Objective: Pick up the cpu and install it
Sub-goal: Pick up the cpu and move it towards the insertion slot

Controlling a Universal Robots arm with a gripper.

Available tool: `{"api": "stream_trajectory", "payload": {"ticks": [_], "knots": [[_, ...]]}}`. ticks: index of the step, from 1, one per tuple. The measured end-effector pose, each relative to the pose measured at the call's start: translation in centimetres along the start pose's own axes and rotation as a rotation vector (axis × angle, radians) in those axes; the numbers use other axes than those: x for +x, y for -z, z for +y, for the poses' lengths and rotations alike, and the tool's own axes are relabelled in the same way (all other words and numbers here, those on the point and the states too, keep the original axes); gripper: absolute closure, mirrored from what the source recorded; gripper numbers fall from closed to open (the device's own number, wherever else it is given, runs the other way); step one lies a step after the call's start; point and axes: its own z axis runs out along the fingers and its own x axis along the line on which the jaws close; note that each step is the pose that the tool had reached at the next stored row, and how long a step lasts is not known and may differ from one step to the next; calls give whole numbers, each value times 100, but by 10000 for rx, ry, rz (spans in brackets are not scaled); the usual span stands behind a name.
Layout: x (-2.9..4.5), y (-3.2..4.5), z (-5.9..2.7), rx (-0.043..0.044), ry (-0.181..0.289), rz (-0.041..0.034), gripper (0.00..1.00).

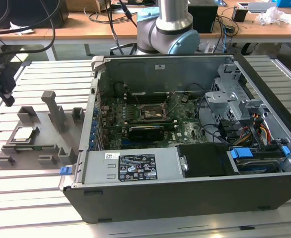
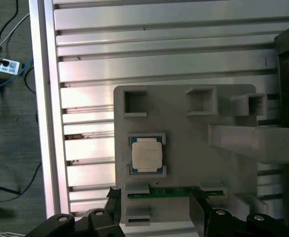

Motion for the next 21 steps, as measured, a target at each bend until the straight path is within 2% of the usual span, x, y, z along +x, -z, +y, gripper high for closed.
{"api": "stream_trajectory", "payload": {"ticks": [13, 16, 21], "knots": [[2, -68, 1, -1, 0, -1, 34], [5, -173, 2, 0, 0, -1, 34], [6, -223, 2, 0, 0, -1, 34]]}}
